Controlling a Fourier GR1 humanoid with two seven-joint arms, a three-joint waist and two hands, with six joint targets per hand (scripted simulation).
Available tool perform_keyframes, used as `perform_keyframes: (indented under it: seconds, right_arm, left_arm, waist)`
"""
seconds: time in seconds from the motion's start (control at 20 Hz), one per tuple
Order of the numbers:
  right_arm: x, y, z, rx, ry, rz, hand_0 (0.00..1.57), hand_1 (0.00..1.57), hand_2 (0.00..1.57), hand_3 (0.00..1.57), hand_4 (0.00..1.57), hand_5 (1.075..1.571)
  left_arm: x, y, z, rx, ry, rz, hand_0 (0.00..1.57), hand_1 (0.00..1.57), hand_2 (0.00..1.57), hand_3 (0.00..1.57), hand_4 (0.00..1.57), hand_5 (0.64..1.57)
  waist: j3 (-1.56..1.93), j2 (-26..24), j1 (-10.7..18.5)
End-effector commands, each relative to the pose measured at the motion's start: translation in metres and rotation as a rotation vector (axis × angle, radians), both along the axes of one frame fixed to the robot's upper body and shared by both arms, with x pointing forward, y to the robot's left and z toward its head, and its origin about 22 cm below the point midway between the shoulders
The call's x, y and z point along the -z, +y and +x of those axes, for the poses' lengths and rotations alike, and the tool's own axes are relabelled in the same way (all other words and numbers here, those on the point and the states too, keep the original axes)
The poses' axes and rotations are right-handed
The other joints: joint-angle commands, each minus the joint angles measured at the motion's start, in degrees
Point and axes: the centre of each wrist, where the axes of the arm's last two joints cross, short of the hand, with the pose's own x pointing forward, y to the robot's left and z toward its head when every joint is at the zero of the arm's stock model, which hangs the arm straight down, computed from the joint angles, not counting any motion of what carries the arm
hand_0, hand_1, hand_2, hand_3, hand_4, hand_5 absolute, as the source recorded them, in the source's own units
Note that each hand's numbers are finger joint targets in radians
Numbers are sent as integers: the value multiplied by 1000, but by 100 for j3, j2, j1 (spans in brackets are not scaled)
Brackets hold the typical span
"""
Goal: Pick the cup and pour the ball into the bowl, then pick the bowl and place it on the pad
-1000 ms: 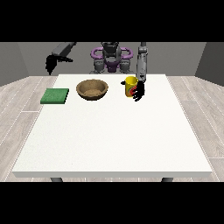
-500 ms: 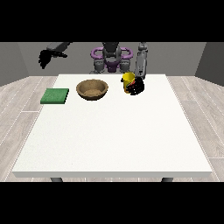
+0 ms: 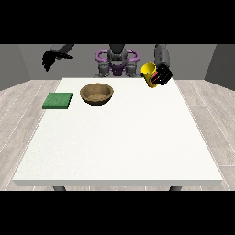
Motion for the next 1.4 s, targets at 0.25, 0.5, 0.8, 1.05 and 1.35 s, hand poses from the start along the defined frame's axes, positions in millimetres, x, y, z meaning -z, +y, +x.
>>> perform_keyframes:
  seconds: [0.25,0.5,0.8,1.05,1.35]
  right_arm:
    - [6,-16,2,6,6,14,0,0,0,0,0,1568]
    - [15,-14,-1,-25,12,19,0,0,0,0,0,1569]
    - [12,-17,3,-26,39,43,0,0,0,0,0,1570]
    - [25,-17,-1,-8,82,36,0,0,0,0,0,1571]
    - [10,-26,14,-21,54,47,0,0,0,0,0,1570]
  left_arm:
    - [-43,-46,29,-36,15,196,1495,1495,1571,1571,1530,1287]
    - [-71,-77,46,-108,0,336,1496,1496,1571,1571,1507,1245]
    - [-63,-113,44,-75,-24,632,1553,1553,1571,1571,1571,1203]
    - [-57,-172,34,47,-64,919,1501,1501,1571,1571,1380,1400]
    - [-46,-225,17,144,-141,1268,1509,1509,1571,1571,1571,1042]
  waist:
    - [-17,3,-5]
    - [-12,-130,-192]
    - [-11,-385,-290]
    - [-4,-630,-167]
    - [-5,-396,-146]
